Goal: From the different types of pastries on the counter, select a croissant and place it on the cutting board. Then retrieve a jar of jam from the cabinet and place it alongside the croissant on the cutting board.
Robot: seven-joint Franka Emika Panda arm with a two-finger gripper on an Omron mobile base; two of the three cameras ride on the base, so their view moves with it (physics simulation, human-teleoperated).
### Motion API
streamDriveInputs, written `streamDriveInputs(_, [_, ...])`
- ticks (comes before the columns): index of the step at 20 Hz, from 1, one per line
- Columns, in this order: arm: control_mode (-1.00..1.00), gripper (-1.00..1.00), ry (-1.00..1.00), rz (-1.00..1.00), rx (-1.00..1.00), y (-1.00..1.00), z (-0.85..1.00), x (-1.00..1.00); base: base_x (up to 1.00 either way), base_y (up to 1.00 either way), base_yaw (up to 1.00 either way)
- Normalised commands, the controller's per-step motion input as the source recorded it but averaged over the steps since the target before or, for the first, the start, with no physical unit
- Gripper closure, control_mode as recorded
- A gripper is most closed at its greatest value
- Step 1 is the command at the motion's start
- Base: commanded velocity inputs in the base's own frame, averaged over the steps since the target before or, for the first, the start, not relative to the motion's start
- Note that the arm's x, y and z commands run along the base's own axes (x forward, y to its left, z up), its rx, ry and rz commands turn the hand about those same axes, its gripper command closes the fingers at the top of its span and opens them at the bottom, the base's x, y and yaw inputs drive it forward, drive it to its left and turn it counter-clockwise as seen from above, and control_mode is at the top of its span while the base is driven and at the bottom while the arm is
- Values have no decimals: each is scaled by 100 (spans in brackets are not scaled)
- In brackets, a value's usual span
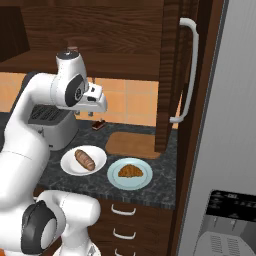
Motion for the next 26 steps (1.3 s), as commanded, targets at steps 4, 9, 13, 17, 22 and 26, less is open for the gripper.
streamDriveInputs(4, [-100, -100, 0, 0, 0, 0, -24, 0, 0, 0, 0])
streamDriveInputs(9, [-100, -100, 0, 0, 0, 0, -67, 0, 0, 0, 0])
streamDriveInputs(13, [-100, -100, 0, 1, 0, 0, -74, -1, 0, 0, 0])
streamDriveInputs(17, [-100, -100, 0, 2, 0, 0, -58, -2, 0, 0, 0])
streamDriveInputs(22, [-100, -100, 0, 0, 0, 0, -14, 0, 0, 0, 0])
streamDriveInputs(26, [-100, -100, 0, 0, 0, 0, -49, 0, 0, 0, 0])
